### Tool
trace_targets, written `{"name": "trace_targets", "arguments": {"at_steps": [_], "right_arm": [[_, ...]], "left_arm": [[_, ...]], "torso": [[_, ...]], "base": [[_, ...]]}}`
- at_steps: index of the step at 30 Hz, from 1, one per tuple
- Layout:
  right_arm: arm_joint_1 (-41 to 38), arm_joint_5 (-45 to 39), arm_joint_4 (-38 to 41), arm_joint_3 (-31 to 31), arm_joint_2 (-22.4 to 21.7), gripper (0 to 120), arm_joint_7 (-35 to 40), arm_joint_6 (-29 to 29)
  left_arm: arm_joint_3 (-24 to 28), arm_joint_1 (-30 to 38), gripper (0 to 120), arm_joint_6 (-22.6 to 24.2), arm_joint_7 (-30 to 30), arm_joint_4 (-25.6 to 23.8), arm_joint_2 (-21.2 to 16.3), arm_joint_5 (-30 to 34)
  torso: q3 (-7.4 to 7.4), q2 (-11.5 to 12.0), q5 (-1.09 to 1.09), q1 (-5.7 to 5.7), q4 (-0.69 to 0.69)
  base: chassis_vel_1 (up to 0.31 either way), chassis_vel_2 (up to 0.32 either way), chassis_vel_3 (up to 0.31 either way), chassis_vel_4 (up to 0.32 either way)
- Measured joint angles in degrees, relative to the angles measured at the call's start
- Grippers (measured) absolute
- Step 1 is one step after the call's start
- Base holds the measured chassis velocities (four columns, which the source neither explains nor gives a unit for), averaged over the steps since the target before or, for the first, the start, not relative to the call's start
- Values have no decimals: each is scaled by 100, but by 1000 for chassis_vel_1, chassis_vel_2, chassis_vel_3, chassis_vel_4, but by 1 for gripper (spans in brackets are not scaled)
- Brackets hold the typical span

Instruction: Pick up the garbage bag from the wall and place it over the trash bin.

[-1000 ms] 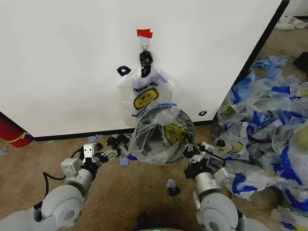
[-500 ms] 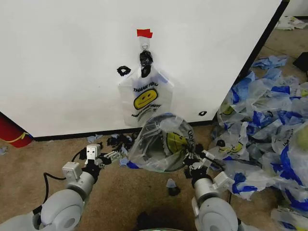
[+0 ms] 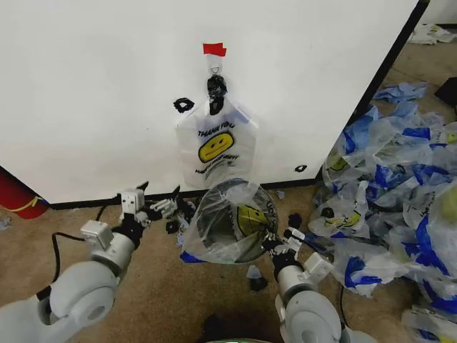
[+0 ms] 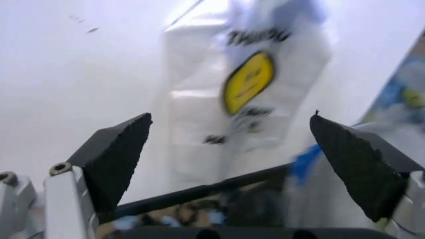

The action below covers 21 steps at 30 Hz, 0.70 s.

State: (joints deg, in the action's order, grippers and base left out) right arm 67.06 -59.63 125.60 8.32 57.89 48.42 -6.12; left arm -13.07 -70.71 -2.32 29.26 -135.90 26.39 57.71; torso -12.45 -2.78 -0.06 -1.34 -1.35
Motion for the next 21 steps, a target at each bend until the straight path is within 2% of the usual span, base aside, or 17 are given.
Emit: {"name": "trace_targets", "arguments": {"at_steps": [3, 5, 8, 10, 13, 14, 16, 17, 21], "right_arm": [[-14, 31, -14, 2, -1, 0, -27, 4], [-60, 137, -48, 11, -12, 0, -70, 3], [-111, 169, -47, 12, -13, 0, -82, 0], [-133, 177, -46, 12, -11, 0, -83, -1], [-186, 242, -25, 27, -1, 0, -84, -4], [-192, 261, -19, 34, -1, 0, -85, -5], [-212, 349, 38, 69, -9, 0, -90, -5], [-212, 349, 38, 69, -9, 0, -90, -5], [-245, 562, 71, 134, -90, 0, -164, -3]], "left_arm": [[-51, -11, 93, 12, -2, -278, -1, 274], [-68, 22, 86, 20, -13, -702, -8, 1097], [-50, 45, 76, 48, 4, -770, -28, 1644], [-46, 44, 72, 68, 8, -778, -36, 1796], [-18, -8, 57, 105, 18, -778, -59, 2081], [6, -9, 56, 107, 21, -779, -64, 2130], [101, -1, 43, 111, 22, -777, -74, 2318], [101, -1, 43, 111, 22, -777, -74, 2318], [191, 69, 27, 111, -106, -765, -71, 2632]], "torso": [[0, 0, 0, 0, 0], [1, 0, 2, 0, 0], [0, 0, 1, 0, 0], [0, 0, -1, 0, 0], [0, 0, 0, 0, 0], [0, 0, 0, 0, 0], [0, 0, 0, 0, 0], [0, 0, 0, 0, 0], [0, 0, 0, 0, 0]], "base": [[0, 0, 0, 0], [0, 0, 0, 0], [0, 0, 0, 0], [0, 0, 0, 0], [0, 0, 0, 0], [0, 0, 0, 0], [0, 0, 0, 0], [0, 0, 0, 0], [0, 0, 0, 0]]}}
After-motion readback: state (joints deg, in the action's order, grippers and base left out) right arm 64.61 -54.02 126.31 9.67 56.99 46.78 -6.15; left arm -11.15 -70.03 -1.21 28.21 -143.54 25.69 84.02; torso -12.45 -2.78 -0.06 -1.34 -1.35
